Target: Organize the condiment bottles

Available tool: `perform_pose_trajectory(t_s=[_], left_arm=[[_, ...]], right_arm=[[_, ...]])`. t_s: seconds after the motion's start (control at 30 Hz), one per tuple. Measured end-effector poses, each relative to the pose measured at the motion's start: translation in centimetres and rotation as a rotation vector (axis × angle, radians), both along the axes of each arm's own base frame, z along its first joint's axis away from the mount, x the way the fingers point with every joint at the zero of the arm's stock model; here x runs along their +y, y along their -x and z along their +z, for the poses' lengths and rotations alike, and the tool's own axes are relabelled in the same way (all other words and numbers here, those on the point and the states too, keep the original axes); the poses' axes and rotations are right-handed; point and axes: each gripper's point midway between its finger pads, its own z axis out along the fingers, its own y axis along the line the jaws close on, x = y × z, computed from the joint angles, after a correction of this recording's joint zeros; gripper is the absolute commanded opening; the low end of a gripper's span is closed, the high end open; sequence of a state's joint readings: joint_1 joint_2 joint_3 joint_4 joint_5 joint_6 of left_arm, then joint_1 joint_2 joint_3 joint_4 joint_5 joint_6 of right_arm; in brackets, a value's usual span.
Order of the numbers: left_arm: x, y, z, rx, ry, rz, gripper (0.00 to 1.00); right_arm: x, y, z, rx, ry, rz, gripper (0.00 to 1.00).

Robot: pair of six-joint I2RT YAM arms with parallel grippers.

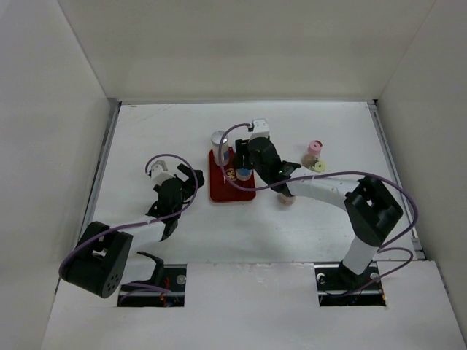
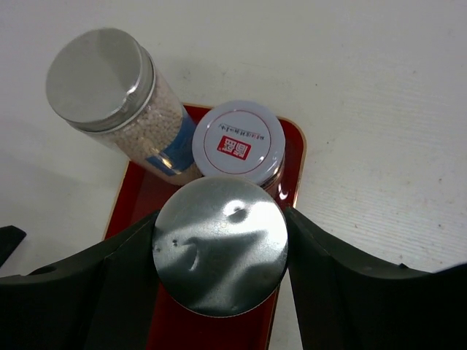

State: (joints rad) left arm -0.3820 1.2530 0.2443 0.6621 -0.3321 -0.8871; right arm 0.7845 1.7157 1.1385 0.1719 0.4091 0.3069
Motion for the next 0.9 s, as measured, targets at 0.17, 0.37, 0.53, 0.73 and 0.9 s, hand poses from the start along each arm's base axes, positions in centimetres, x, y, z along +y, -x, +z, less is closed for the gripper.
perform_pose_trajectory(t_s=[0.17, 0.37, 0.53, 0.73, 0.9], left_arm=[[0.0, 0.0, 0.0, 0.000, 0.000, 0.000, 1.00], [0.0, 0.0, 0.0, 0.000, 0.000, 0.000, 1.00], [0.0, 0.0, 0.0, 0.000, 0.000, 0.000, 1.00], [0.0, 0.0, 0.0, 0.000, 0.000, 0.000, 1.00], [0.0, 0.0, -0.2, 0.005, -0.002, -0.002, 1.00]], right_arm=[[0.4, -0.2, -0.9, 0.008, 0.003, 0.000, 0.65], [0.5, -0.3, -0.8, 0.005, -0.002, 0.000, 0.91], [-1.1, 1.2, 1.2, -0.023, -0.023, -0.003, 0.94], [-7.6, 4.6, 6.1, -0.118, -0.092, -0.101, 0.98], [-12.6, 7.3, 2.5, -0.025, -0.018, -0.224, 1.00]])
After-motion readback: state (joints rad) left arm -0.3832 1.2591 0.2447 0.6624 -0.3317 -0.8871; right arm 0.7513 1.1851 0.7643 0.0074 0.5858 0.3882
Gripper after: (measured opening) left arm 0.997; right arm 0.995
